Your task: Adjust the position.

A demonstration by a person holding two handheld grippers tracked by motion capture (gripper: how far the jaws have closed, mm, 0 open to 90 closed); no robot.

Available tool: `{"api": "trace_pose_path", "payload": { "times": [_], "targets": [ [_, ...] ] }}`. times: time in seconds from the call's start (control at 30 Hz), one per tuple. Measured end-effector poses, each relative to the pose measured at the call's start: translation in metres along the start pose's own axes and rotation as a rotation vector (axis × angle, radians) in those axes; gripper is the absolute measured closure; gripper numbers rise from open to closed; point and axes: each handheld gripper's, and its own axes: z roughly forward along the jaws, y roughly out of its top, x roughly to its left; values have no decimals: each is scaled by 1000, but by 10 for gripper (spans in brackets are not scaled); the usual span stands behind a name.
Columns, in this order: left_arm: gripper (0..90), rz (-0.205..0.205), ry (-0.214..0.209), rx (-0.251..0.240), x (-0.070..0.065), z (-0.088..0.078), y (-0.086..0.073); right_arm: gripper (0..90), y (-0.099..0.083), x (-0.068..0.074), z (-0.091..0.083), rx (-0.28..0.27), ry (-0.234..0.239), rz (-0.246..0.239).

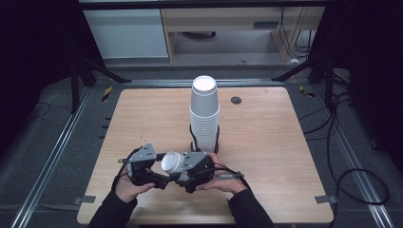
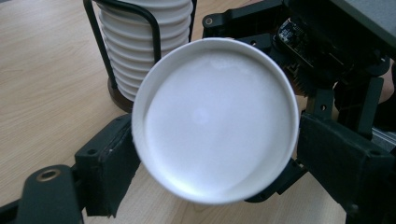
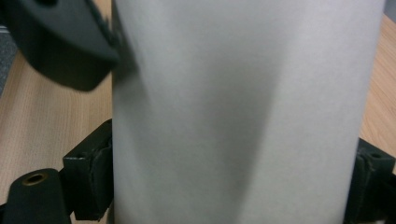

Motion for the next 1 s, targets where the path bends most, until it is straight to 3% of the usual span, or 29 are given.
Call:
{"api": "trace_pose_path", "payload": {
  "times": [0.67,1.0],
  "targets": [
    [191,-15,-5,3,0,3,0,120,5,2,4,18,1,-35],
    [212,-11,-1,-12,-2,3,0,107,5,2,6,24,-5,-13]
  ]
}}
